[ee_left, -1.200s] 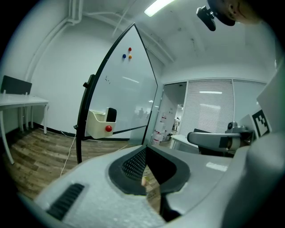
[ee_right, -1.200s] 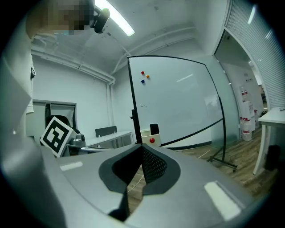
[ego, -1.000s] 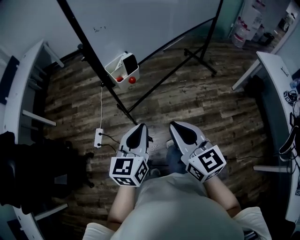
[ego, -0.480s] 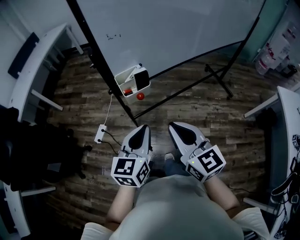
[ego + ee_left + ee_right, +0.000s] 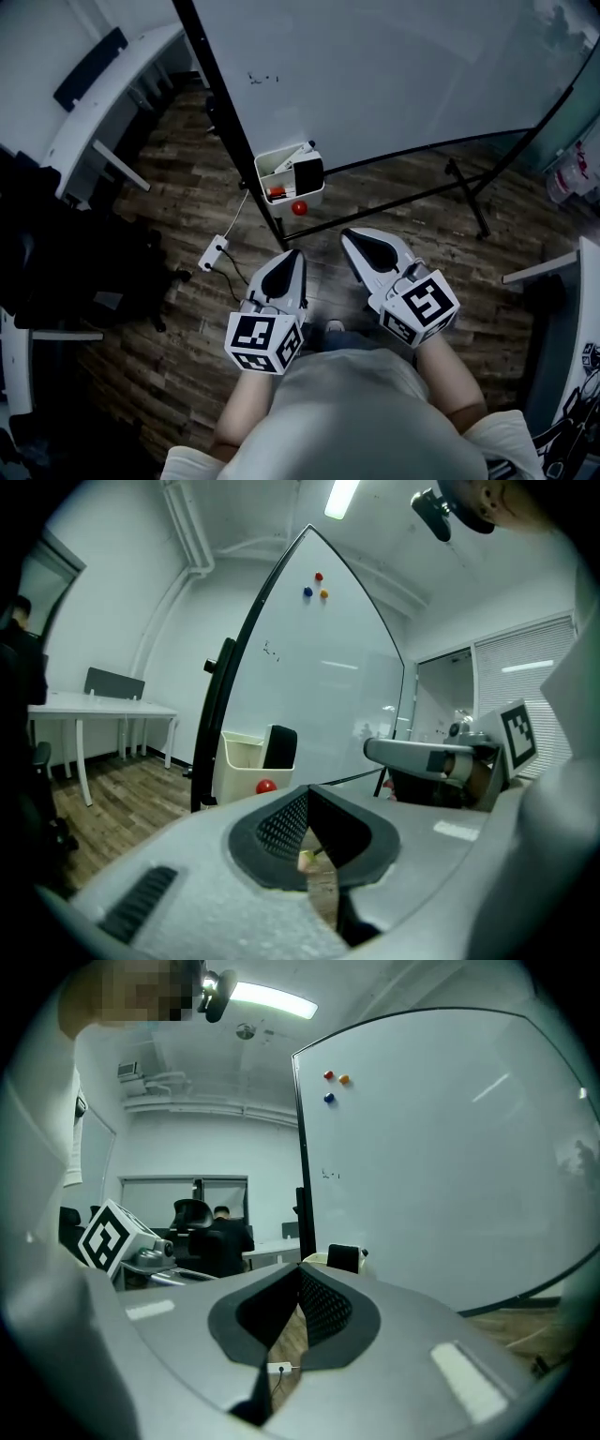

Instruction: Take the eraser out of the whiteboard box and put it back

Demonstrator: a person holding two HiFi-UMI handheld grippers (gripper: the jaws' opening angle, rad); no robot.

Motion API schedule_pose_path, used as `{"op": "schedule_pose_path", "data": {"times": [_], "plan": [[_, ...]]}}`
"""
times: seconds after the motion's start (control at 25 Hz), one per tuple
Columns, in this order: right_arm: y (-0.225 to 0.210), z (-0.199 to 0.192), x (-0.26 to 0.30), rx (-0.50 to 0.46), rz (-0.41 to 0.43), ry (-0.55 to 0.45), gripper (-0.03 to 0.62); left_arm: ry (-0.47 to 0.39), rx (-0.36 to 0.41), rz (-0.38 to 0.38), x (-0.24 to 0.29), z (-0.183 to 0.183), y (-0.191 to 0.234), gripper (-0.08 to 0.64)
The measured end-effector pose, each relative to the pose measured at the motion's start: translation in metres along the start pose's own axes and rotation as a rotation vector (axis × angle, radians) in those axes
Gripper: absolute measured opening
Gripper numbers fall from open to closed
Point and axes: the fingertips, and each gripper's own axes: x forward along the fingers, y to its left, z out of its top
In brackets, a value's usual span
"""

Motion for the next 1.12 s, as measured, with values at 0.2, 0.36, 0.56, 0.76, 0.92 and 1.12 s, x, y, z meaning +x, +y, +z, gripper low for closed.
{"op": "schedule_pose_path", "data": {"times": [0.2, 0.36, 0.56, 0.76, 0.92, 1.12], "plan": [[-0.023, 0.006, 0.022, -0.035, 0.11, 0.016, 0.034, -0.001, -0.017, 0.056, 0.008, -0.002, 0.007, 0.005], [-0.041, 0.006, 0.042, -0.053, 0.197, 0.051, 0.092, 0.005, -0.033, 0.097, 0.014, -0.006, 0.013, 0.005], [-0.057, 0.004, 0.073, -0.051, 0.286, 0.081, 0.18, 0.003, -0.055, 0.144, 0.022, -0.007, 0.021, 0.005], [-0.072, -0.001, 0.094, -0.039, 0.338, 0.104, 0.238, 0.012, -0.059, 0.171, 0.028, -0.006, 0.025, 0.005], [-0.077, -0.003, 0.104, -0.014, 0.387, 0.119, 0.261, 0.031, -0.052, 0.173, 0.03, -0.008, 0.023, 0.005], [-0.079, -0.004, 0.121, -0.02, 0.432, 0.125, 0.305, 0.042, -0.06, 0.187, 0.033, -0.008, 0.03, 0.005]]}}
